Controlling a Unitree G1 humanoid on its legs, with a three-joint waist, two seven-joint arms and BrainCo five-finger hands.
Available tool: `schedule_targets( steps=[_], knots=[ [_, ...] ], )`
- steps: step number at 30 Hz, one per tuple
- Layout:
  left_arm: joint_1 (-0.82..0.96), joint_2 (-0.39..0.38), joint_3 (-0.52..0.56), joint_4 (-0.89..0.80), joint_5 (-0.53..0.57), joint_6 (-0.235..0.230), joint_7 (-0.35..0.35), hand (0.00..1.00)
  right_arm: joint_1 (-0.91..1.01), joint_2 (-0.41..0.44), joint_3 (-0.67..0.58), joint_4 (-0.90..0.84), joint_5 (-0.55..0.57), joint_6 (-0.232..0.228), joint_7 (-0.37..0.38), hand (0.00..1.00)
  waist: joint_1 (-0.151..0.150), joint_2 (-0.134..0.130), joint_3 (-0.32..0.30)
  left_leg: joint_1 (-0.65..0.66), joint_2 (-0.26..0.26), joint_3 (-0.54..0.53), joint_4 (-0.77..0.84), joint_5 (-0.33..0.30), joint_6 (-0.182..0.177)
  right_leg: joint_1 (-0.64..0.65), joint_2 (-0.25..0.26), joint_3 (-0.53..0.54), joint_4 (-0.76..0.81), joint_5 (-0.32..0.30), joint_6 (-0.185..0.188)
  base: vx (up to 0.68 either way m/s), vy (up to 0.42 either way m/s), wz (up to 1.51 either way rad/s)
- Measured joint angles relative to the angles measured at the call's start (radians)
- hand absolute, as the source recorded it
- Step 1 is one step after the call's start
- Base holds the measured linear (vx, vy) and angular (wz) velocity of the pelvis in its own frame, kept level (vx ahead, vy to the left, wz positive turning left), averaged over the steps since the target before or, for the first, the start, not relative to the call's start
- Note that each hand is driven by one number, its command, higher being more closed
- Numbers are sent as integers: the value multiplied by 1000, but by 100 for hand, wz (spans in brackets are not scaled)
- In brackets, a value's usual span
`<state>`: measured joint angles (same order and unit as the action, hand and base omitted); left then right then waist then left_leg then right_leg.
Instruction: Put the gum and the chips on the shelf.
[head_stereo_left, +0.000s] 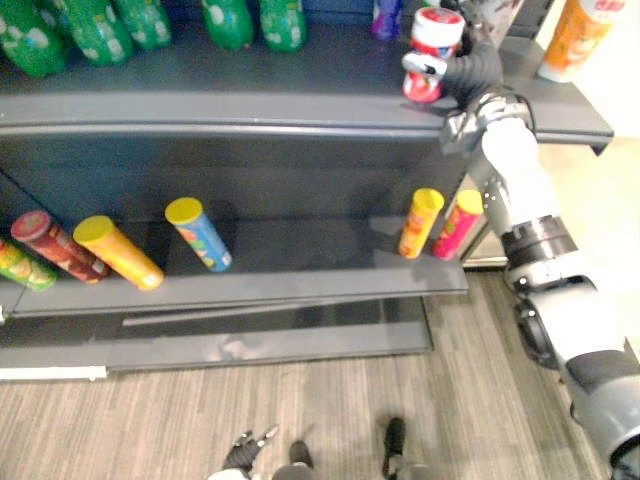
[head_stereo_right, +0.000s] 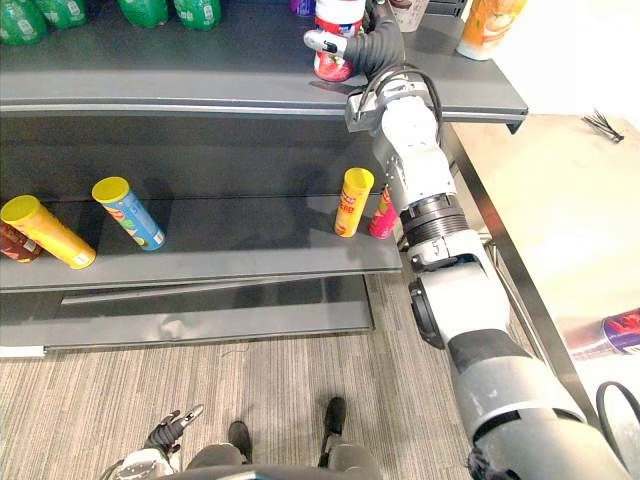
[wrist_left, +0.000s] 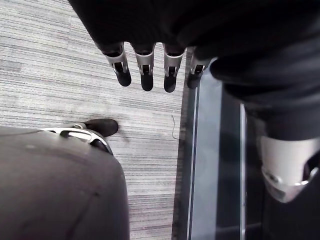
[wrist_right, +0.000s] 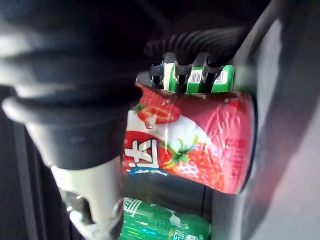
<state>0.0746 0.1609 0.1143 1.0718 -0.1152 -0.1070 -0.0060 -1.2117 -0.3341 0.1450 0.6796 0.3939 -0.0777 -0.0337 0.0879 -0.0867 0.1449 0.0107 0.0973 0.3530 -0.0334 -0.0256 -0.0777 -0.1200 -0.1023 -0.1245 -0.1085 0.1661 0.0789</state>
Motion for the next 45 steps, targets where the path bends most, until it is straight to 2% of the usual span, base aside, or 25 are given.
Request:
schedule_targets(
  steps=[7, 12, 18, 22, 26, 28, 30, 33, 34, 35, 37, 39, 42, 45],
  knots=[
    [0, 0, 2, 0, 1, 0, 0, 0, 11, -1, 1, -23, 4, 2, -4, 0, -1, -1, 0, 2, 0, 0, 0, 0, 0, 1, 0, 0, 0, 0, 0, 0, 0, 0],
    [0, 0, 3, 0, 1, 0, 0, 0, 17, -2, -11, -66, 18, -1, -35, 0, -1, -3, 1, 4, 1, -2, 0, 0, 0, 5, 1, -3, 0, 0, 0, 0, 0, 0],
    [1, 0, 9, 0, 1, 1, 1, 0, -11, -4, -72, -156, 48, -44, -93, 0, -3, -5, 1, 7, 1, -4, 0, 0, 0, 8, 1, -4, 0, 0, 0, 0, 0, 0],
    [1, 0, 10, 0, 1, 2, 2, 0, -17, -5, -96, -258, 48, -71, -95, 0, -5, -5, 1, 8, 1, -4, 0, 0, 0, 9, 1, -4, 0, 0, 0, 0, 0, 0],
    [1, 0, 10, 0, 3, 2, 3, 0, 55, 13, -96, -468, 59, -119, -109, 0, -6, -6, 1, 10, 1, -3, 0, 0, 0, 10, 1, -4, 0, 0, 0, 0, 0, 0],
    [1, 0, 10, 2, 4, 5, 4, 0, 134, 62, -87, -566, 75, -141, -107, 0, -9, -6, 0, 11, 1, -3, 0, 0, 0, 12, 1, -3, 0, 0, 0, 0, 0, 0],
    [2, 1, 10, 3, 6, 10, 11, 0, 292, 137, -26, -683, 92, -150, -85, 0, -14, -7, 0, 16, 2, -1, 0, -1, -1, 16, 1, -2, 0, 0, 0, 0, 0, 0],
    [7, 1, 10, 2, 11, 12, 22, 0, 439, 210, 103, -729, 102, -149, -52, 0, -25, -7, 0, 23, 3, 6, 1, -2, -2, 19, 3, 4, 0, 0, 0, -2, -4, -11],
    [8, 1, 10, 2, 13, 17, 34, 0, 533, 253, 213, -744, 142, -142, -17, 0, -25, -7, -1, 31, 5, 23, 2, -6, -6, 18, 6, 19, 0, -3, -3, -3, -10, -21],
    [8, 1, 10, 3, 13, 19, 35, 0, 549, 260, 233, -746, 151, -142, -11, 0, -26, -7, -1, 32, 5, 24, 2, -6, -6, 18, 6, 19, 0, -3, -3, -3, -14, -20],
    [8, 2, 10, 3, 24, 23, 43, 0, 648, 283, 368, -750, 229, -129, 63, 0, -32, -9, -3, 33, 6, 28, 2, -8, -8, 17, 8, 22, 0, -4, -4, 0, -16, -5],
    [8, 2, 10, 3, 27, 23, 44, 0, 717, 285, 444, -745, 277, -108, 111, 0, -32, -9, -5, 33, 6, 28, 2, -9, -10, 16, 8, 22, 0, -4, -4, 0, 0, 0],
    [8, 5, 10, 4, 52, 23, 46, 0, 827, 285, 528, -698, 294, -80, 172, 0, -35, -15, -13, 32, 4, 28, 2, -9, -10, 16, 7, 23, 0, -4, -4, 0, 0, 0],
    [4, 7, 10, 25, 52, 22, 49, 0, 960, 276, 541, -625, 294, -47, 210, 0, -35, -17, -27, 30, 4, 24, 15, -20, -9, 23, 5, 22, 0, -4, -3, 14, 5, 3]
  ],
)
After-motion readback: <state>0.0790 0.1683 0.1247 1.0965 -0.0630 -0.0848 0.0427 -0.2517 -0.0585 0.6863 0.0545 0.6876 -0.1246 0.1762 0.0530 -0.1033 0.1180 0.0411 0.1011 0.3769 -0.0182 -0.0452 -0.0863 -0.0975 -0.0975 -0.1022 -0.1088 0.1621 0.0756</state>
